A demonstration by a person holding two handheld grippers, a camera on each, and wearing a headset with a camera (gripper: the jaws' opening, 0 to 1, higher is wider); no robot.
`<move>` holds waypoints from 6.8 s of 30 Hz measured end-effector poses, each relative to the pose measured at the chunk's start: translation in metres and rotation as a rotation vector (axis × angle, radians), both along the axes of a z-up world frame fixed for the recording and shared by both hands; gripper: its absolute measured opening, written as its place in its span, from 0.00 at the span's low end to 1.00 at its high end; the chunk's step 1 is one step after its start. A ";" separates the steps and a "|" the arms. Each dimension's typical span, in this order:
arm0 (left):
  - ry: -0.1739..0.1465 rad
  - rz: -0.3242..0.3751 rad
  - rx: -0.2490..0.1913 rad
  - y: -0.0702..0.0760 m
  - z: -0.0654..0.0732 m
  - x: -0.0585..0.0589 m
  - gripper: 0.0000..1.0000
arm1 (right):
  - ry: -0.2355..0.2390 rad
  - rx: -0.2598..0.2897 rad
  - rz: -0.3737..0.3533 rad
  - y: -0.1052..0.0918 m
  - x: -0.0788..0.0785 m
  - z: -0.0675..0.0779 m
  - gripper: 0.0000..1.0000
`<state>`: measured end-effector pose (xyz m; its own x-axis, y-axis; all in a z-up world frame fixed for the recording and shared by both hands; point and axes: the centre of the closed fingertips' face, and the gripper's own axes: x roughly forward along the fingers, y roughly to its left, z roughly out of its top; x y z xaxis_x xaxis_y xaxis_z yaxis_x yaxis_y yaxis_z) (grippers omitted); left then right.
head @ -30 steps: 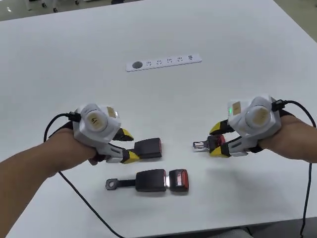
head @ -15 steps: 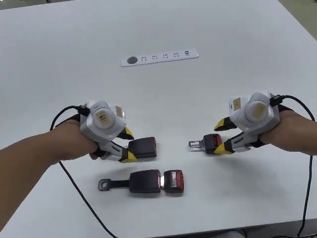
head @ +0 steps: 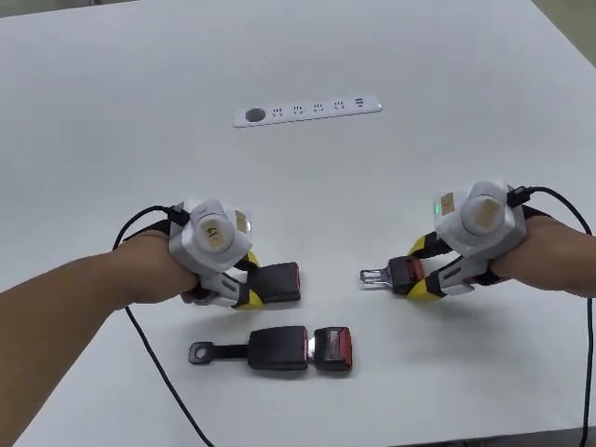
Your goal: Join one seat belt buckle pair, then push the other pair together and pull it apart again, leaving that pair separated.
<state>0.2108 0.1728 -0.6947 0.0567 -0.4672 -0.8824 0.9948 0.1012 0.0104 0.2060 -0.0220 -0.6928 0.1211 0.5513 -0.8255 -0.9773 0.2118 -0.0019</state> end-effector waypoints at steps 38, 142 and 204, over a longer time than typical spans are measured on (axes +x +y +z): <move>0.019 -0.011 -0.003 0.002 0.002 0.002 0.32 | -0.006 0.087 -0.045 0.052 -0.012 0.005 0.33; 0.019 -0.060 0.002 -0.003 0.001 -0.003 0.31 | -0.014 0.060 -0.051 0.014 -0.006 -0.001 0.34; -0.163 0.542 -0.235 0.064 0.086 -0.074 1.00 | -0.121 0.206 -0.515 -0.017 -0.084 0.069 0.90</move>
